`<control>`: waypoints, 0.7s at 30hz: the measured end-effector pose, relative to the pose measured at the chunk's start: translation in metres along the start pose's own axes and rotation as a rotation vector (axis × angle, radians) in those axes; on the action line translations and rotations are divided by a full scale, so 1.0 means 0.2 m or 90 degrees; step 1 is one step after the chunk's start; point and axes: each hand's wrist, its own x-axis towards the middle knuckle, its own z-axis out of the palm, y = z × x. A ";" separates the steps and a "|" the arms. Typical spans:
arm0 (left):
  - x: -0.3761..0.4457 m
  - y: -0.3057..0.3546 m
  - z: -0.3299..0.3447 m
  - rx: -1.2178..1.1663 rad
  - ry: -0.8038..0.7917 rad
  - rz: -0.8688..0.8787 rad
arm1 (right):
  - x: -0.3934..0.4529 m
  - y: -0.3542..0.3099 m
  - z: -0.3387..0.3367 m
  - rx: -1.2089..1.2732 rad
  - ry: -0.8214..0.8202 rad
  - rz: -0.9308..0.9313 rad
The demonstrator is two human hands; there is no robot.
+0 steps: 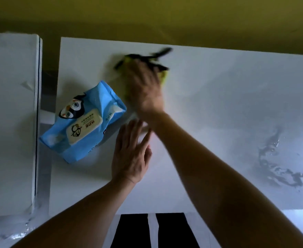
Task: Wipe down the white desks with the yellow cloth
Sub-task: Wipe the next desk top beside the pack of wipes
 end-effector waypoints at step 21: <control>0.00 0.00 0.00 -0.035 0.025 -0.007 | 0.20 0.24 -0.08 -0.078 0.097 0.122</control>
